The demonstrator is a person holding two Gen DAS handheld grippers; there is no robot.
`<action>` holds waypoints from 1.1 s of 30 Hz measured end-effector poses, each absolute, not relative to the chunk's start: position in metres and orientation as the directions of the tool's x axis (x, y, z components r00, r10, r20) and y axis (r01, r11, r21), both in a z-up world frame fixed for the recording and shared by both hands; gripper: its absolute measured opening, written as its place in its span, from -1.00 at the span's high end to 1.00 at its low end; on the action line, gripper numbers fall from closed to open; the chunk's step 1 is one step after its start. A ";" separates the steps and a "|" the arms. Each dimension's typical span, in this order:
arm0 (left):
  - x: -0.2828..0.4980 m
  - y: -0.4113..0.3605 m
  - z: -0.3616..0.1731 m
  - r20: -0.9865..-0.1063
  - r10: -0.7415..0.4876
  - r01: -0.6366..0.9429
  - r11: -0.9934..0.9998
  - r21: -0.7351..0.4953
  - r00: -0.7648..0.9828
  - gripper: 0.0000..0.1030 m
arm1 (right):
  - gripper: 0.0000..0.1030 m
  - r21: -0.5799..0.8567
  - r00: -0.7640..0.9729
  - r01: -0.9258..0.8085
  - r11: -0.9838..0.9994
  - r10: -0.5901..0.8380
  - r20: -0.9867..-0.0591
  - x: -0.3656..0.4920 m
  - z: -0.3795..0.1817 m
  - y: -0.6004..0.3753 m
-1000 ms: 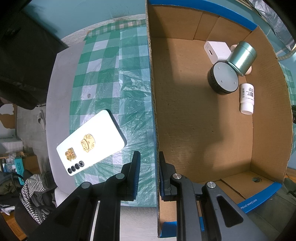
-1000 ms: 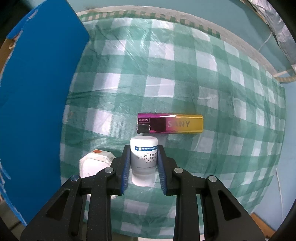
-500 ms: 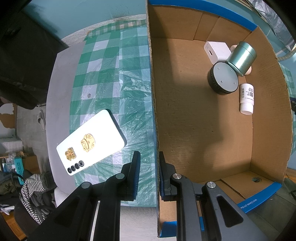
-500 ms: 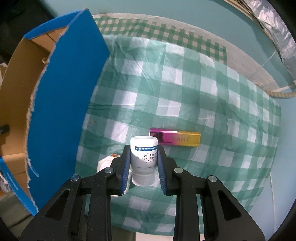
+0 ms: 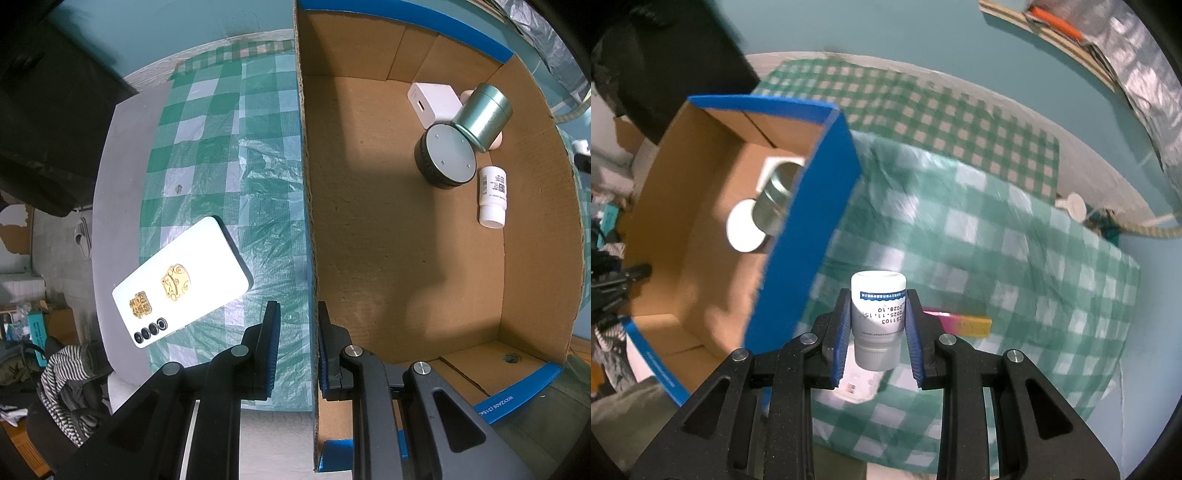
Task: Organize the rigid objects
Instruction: 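Carry the small white bottle into the box and open the right tool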
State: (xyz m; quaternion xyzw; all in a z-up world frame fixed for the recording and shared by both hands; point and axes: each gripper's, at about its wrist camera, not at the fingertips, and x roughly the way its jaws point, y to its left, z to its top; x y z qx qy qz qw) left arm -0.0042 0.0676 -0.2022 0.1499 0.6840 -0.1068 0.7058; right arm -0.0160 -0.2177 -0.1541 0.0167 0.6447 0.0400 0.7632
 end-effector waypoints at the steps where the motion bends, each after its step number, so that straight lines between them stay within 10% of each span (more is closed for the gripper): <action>1: -0.004 0.067 -0.202 -0.998 0.055 0.356 0.932 0.066 0.042 0.66 | 0.48 0.083 0.169 -0.050 0.995 0.090 -0.981 -0.011 -0.152 -0.216; 33: -0.006 0.073 -0.203 -0.998 0.055 0.353 0.934 0.065 0.038 0.66 | 0.48 0.068 0.141 -0.297 0.953 0.114 -0.983 0.036 -0.160 -0.127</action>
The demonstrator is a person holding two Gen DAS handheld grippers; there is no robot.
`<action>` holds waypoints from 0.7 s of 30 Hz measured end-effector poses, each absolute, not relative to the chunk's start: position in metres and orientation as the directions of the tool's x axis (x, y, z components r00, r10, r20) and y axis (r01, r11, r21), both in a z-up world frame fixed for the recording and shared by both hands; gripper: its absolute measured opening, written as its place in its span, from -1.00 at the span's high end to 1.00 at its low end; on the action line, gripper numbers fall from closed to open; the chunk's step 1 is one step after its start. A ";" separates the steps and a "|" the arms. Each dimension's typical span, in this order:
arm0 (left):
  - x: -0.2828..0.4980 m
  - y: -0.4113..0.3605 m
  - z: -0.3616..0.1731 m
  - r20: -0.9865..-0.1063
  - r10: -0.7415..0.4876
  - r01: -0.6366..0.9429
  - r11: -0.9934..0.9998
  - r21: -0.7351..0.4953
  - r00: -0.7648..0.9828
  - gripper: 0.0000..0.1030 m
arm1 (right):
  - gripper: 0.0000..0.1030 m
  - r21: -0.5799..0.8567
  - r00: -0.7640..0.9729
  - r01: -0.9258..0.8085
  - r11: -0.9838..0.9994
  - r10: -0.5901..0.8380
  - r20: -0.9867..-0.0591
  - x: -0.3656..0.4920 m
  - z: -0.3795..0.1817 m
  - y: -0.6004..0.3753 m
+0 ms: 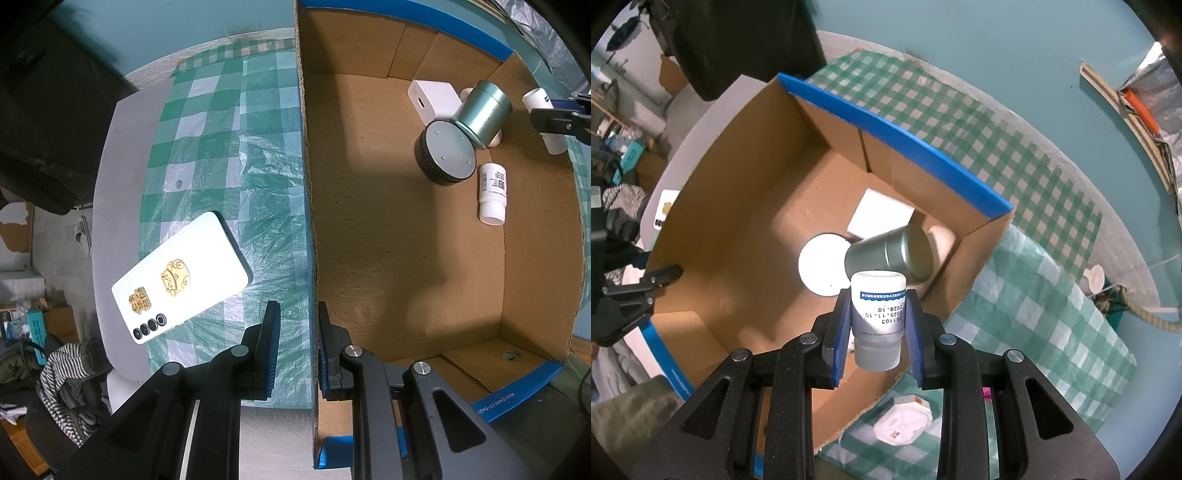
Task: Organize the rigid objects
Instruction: 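Carry the small white bottle into the box and open the right tool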
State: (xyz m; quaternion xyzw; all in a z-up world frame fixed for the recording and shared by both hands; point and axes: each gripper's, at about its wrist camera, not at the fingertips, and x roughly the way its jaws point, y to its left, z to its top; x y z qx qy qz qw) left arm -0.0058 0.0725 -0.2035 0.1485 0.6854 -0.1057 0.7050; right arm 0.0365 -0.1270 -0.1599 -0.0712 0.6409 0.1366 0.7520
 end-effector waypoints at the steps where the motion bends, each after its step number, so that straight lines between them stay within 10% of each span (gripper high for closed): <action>1: -0.006 0.072 -0.204 -0.998 0.054 0.352 0.934 0.064 0.038 0.66 | 0.48 0.070 0.138 -0.295 0.953 0.115 -0.984 0.036 -0.161 -0.127; 21: -0.006 0.072 -0.203 -0.997 0.060 0.361 0.930 0.072 0.044 0.66 | -0.07 0.045 0.183 -0.267 0.963 0.096 -0.978 0.025 -0.140 -0.133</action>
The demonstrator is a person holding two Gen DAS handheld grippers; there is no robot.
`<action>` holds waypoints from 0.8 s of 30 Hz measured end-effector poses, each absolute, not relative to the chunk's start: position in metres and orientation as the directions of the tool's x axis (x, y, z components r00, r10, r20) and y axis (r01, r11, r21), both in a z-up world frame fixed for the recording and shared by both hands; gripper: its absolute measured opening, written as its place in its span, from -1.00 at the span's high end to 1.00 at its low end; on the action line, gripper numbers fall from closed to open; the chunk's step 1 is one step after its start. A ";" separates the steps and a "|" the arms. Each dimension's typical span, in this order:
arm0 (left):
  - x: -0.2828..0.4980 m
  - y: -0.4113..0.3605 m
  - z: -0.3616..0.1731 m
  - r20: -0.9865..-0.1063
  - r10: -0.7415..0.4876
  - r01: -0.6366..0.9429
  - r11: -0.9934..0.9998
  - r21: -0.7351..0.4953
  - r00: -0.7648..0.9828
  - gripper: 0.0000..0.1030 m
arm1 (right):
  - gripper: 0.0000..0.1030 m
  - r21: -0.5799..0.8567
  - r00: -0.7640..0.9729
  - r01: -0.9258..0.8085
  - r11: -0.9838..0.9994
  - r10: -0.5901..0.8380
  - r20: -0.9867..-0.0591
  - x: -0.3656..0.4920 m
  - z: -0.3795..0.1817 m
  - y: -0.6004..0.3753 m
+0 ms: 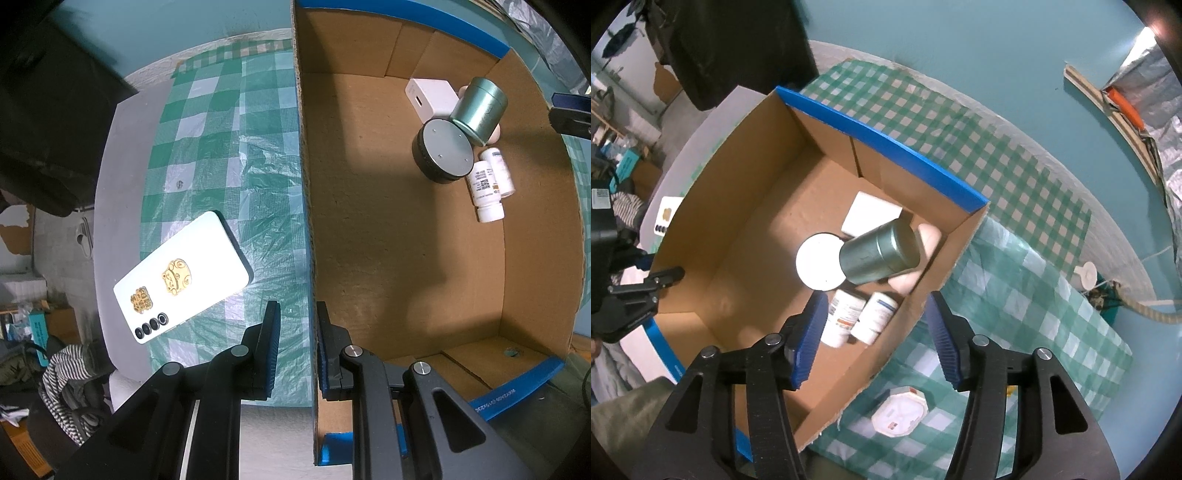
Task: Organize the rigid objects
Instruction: 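Carry the small white bottle into the box and open the right tool, then move the right tool back to the cloth and close on the white octagonal container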
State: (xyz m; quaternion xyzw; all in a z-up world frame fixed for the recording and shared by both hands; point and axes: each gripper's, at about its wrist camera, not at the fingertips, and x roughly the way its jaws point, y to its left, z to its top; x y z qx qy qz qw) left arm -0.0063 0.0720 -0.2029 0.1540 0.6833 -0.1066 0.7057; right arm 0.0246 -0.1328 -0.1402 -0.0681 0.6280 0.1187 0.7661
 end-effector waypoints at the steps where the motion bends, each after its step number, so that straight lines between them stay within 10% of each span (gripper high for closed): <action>1: -0.006 0.072 -0.203 -0.997 0.060 0.361 0.930 0.071 0.043 0.66 | -0.07 0.045 0.183 -0.264 0.963 0.096 -0.978 0.024 -0.140 -0.133; 24: -0.008 0.070 -0.200 -0.997 0.057 0.377 0.923 0.070 0.048 0.66 | -0.14 0.091 0.186 -0.076 0.993 0.104 -0.977 -0.009 -0.138 -0.173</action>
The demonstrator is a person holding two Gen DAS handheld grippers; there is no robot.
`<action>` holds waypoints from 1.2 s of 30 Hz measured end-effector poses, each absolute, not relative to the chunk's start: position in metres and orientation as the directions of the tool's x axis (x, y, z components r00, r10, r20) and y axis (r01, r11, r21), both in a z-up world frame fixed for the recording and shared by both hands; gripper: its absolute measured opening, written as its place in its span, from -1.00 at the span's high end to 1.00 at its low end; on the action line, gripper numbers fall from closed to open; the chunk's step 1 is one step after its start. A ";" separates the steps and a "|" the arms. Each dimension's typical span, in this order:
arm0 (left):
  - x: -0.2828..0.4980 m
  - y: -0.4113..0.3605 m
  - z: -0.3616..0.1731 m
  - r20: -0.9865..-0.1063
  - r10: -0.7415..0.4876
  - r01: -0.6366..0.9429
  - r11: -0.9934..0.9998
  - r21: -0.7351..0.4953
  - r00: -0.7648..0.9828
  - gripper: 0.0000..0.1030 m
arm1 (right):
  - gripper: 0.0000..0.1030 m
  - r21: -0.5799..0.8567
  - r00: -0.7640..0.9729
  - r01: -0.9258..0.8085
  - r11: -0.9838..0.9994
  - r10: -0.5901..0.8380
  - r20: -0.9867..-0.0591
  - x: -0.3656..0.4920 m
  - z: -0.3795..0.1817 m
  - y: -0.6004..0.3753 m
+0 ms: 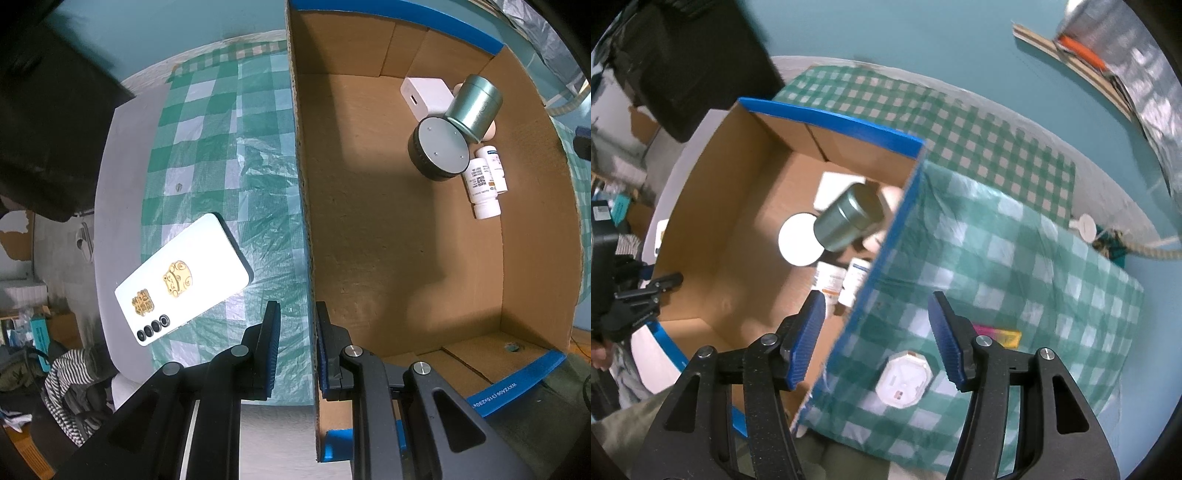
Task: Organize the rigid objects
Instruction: 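Move the right tool back to the cloth and close on the white octagonal container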
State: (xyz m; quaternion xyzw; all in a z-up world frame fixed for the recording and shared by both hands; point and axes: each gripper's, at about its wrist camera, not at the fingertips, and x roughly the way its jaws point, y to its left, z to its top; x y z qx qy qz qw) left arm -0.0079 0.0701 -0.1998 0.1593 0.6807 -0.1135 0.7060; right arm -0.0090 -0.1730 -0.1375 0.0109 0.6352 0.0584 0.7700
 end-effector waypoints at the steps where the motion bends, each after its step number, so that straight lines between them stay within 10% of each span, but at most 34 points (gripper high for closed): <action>1: -0.008 0.070 -0.200 -0.997 0.056 0.378 0.923 0.070 0.048 0.66 | -0.16 0.091 0.183 -0.060 0.994 0.101 -0.978 -0.012 -0.140 -0.177; 36: -0.012 0.067 -0.201 -0.998 0.055 0.432 0.899 0.066 0.038 0.66 | -0.30 0.083 -0.032 0.210 0.974 0.092 -0.995 -0.072 -0.273 -0.222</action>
